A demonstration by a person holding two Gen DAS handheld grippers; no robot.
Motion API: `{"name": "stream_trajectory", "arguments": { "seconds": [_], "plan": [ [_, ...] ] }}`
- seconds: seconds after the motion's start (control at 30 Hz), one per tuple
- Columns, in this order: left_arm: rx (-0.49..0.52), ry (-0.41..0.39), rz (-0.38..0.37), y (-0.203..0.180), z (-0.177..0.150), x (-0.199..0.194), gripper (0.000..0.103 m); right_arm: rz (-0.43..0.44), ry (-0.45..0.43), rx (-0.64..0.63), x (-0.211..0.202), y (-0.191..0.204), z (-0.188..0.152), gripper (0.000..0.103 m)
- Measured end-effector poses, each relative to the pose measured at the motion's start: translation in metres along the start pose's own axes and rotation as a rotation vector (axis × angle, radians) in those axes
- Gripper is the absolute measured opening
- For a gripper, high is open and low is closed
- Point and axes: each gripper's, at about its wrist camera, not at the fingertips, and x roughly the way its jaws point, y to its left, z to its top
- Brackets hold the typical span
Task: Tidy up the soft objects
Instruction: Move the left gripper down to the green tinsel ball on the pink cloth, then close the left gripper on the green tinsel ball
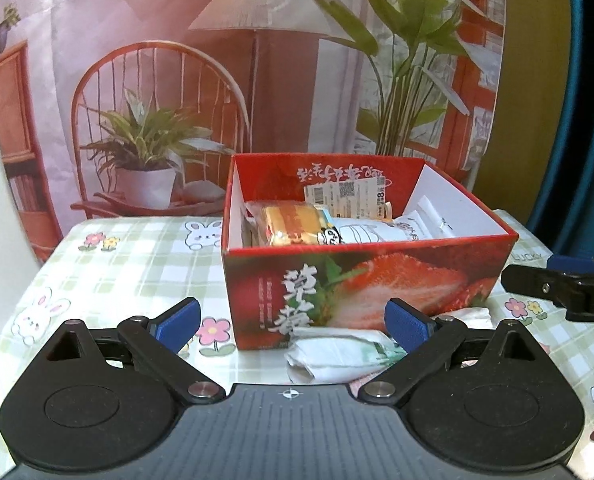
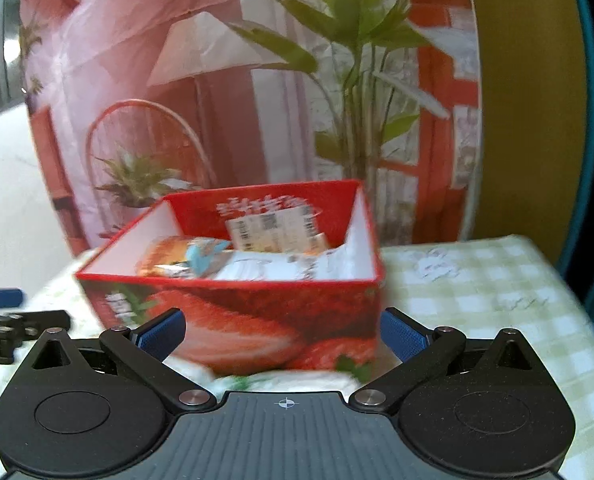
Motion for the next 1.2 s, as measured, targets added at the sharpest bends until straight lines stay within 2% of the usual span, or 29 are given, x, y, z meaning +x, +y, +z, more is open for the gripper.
{"name": "stream_trajectory", "arguments": {
  "seconds": [0.07, 0.33, 0.5, 0.77, 1.03, 1.13, 1.2],
  "plan": [
    [-0.014, -0.003, -0.006, 0.000, -0.006, -0.003, 0.099, 0.026, 0.007, 0.010, -0.003, 0.002, -0.005, 0.103],
    [-0.050, -0.008, -0.036, 0.004, -0.025, -0.020, 0.099, -0.005, 0.004, -0.027, -0.016, 0.012, -0.021, 0.103],
    [-0.059, -0.005, -0.046, 0.006, -0.036, -0.028, 0.099, -0.004, 0.042, -0.046, -0.022, 0.014, -0.038, 0.103],
    [-0.020, 0.032, -0.092, -0.007, -0.055, -0.030, 0.096, -0.006, 0.118, -0.048, -0.025, 0.018, -0.064, 0.103],
    [-0.027, 0.040, -0.141, -0.008, -0.058, -0.028, 0.085, -0.017, 0.122, -0.083, -0.026, 0.022, -0.074, 0.103],
    [-0.028, 0.064, -0.170, -0.011, -0.057, -0.021, 0.074, 0.006, 0.123, -0.092, -0.024, 0.020, -0.075, 0.102],
    [-0.029, 0.083, -0.192, -0.013, -0.056, -0.015, 0.064, 0.024, 0.123, -0.095, -0.022, 0.019, -0.076, 0.094]
  ]
}}
